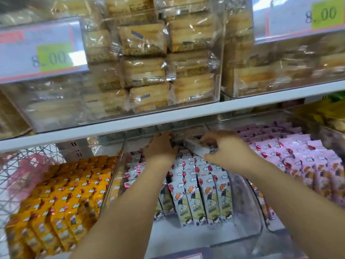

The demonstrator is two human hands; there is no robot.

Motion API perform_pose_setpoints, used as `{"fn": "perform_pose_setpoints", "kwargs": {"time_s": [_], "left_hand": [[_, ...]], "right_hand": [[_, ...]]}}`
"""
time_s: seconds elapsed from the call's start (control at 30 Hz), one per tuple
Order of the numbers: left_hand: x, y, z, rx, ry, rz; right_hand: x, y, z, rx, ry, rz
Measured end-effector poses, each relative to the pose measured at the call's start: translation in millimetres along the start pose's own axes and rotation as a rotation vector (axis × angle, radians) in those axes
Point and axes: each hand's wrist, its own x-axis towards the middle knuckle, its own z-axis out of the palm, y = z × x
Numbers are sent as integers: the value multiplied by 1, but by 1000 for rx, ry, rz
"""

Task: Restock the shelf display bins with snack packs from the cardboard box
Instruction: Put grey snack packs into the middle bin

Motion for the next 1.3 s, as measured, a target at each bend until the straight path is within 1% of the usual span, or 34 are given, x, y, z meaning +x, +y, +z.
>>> {"fn": "perform_pose_setpoints", "kwargs": {"time_s": [0.1, 0.2, 0.27, 0.33, 0.37, 0.4, 0.47, 0.6, 0.67, 0.83, 0.9, 0.97, 1.03, 1.1, 1.17, 1.23, 1.3], "left_hand": [[0, 0, -3, -50, 54, 21], [-10, 4, -14, -179, 145, 76], [-21, 6, -23, -311, 187, 90], [-38, 5, -35, -517, 192, 83], [-49, 4, -41, -581, 213, 83], [-59, 1, -49, -600, 244, 87], [-80, -6, -63, -560, 268, 99], [-110, -20, -87, -492, 174, 82], [-120, -27, -97, -469, 145, 69], [-131, -40, -113, -493, 89, 45], [-133, -43, -117, -464, 78, 43], [-135, -46, -119, -439, 69, 35], [-135, -51, -116, -451, 76, 35], [-133, -57, -110, -515, 88, 27], [-135, -58, -107, -580, 88, 25], [-136, -59, -105, -635, 102, 38], [-139, -58, -106, -703, 158, 31]], "right_hand": [[0, 0, 0, 82, 43, -2], [-6, -5, -5, 146, 106, -15], [-14, -10, -10, 129, 134, -14], [-26, -15, -10, 124, 174, -4], [-34, -16, -9, 142, 194, 1], [-44, -19, -9, 166, 219, -1], [-61, -24, -9, 224, 272, -13], [-84, -40, -10, 293, 327, -42], [-94, -54, -7, 412, 330, -27], [-107, -88, 10, 750, 264, 1], [-106, -97, 19, 824, 224, 18], [-102, -100, 28, 848, 172, 64], [-95, -100, 33, 905, 65, 139], [-89, -98, 36, 943, -65, 189], [-84, -97, 35, 911, -148, 212], [-81, -96, 30, 863, -148, 220], [-77, -92, 25, 850, -80, 229]]}}
